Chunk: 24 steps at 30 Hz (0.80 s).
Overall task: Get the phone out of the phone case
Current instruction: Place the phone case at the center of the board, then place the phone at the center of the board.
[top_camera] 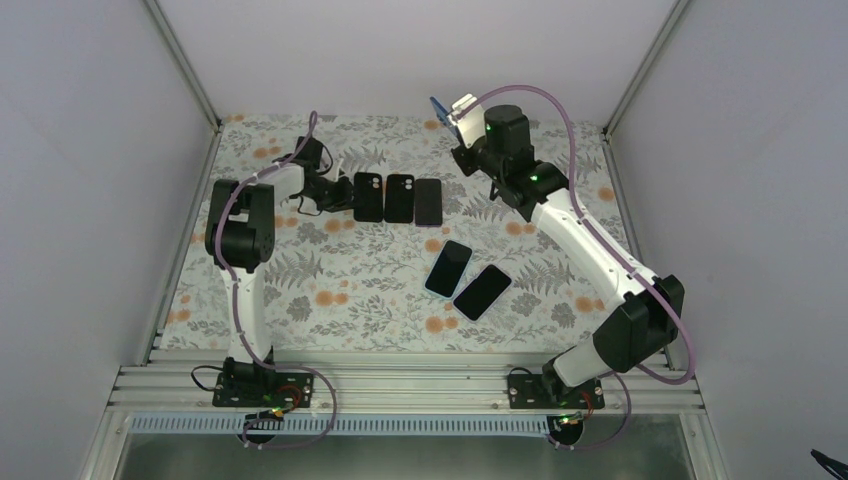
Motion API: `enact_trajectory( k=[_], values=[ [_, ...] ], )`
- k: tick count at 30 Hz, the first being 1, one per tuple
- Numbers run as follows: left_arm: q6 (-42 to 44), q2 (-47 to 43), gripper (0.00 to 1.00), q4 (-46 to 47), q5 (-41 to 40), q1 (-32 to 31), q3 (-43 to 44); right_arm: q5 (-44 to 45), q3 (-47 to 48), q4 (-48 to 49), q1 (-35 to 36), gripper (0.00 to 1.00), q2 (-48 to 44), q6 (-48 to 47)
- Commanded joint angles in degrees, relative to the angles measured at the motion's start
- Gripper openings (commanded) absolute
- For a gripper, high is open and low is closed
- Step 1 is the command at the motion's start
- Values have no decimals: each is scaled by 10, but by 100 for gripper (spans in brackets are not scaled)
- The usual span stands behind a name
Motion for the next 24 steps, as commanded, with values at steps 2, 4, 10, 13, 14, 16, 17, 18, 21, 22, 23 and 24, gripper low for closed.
enact_trajectory(
  k=[2,4,10,13,14,16,17,18,21,22,23,24],
  values=[
    [4,-16,28,-9,-60,-4,-5,-6,-1,34,-4,4,-8,11],
    [3,-28,32,-7,-74,-4,-9,-6,-3,34,-4,4,-9,11],
    [2,-67,51,2,-98,-4,-25,-11,-4,35,-4,4,-12,8],
    [3,-92,77,11,-101,-4,-38,-14,-2,34,-4,4,-13,7],
    [5,-103,91,12,-99,-4,-40,-15,-1,34,-4,4,-13,7],
    [8,-121,100,16,-90,-3,-45,-17,0,34,-4,4,-14,3],
    [8,-131,100,17,-84,-2,-45,-18,1,34,-3,4,-14,1],
    [9,-143,100,19,-78,-1,-45,-20,3,35,-3,4,-14,-2],
    [5,-185,100,33,-61,3,-43,-22,4,37,-2,4,-15,-12],
    [2,-198,100,40,-51,5,-42,-23,6,38,-2,4,-15,-16],
    [-1,-217,100,46,-43,6,-39,-24,6,40,-2,4,-15,-22],
    [-4,-230,100,52,-33,6,-33,-26,6,43,-2,4,-16,-27]
  ],
)
